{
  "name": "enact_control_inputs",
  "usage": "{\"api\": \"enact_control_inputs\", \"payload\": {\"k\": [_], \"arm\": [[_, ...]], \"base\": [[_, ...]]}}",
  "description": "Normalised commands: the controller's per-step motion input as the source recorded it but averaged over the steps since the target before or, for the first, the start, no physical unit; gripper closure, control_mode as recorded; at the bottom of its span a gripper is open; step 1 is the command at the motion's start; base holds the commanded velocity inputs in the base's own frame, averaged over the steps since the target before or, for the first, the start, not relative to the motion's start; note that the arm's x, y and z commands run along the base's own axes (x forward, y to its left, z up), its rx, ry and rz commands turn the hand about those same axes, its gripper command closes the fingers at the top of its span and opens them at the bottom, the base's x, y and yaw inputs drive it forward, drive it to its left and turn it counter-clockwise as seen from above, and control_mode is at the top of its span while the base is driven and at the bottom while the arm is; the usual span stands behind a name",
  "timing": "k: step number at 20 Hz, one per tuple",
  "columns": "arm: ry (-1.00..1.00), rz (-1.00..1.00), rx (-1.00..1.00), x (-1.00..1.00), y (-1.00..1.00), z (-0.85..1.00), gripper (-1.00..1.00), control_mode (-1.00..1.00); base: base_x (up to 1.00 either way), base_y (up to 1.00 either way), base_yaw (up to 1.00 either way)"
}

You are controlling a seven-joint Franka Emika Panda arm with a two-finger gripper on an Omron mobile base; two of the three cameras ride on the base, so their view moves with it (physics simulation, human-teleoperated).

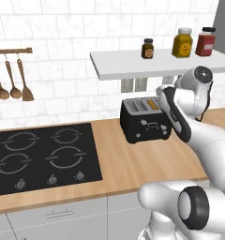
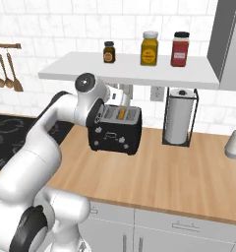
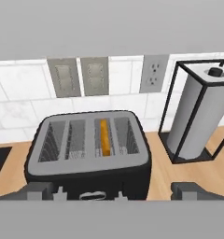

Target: Start the toaster. Once the lever pops up, take the bread to the plate on the dining counter.

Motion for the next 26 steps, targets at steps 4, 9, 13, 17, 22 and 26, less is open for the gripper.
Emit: {"api": "enact_control_inputs", "payload": {"k": [4, 9, 13, 17, 22, 26], "arm": [[-0.07, 0.00, 0.00, -0.18, 0.15, 0.26, -1.00, -1.00], [-0.08, 0.00, 0.00, -0.11, 0.15, 0.19, -1.00, -1.00], [0.00, 0.00, 0.00, 0.00, 0.00, 0.01, -1.00, -1.00], [0.00, 0.00, 0.00, 0.00, 0.00, 0.00, -1.00, -1.00], [0.00, 0.00, 0.00, 0.00, 0.00, 0.00, -1.00, -1.00], [0.00, 0.00, 0.00, 0.00, 0.00, 0.00, -1.00, -1.00]], "base": [[0.00, 0.00, 0.00], [0.00, 0.00, 0.00], [0.00, 0.00, 0.00], [0.00, 0.00, 0.00], [0.00, 0.00, 0.00], [0.00, 0.00, 0.00]]}}
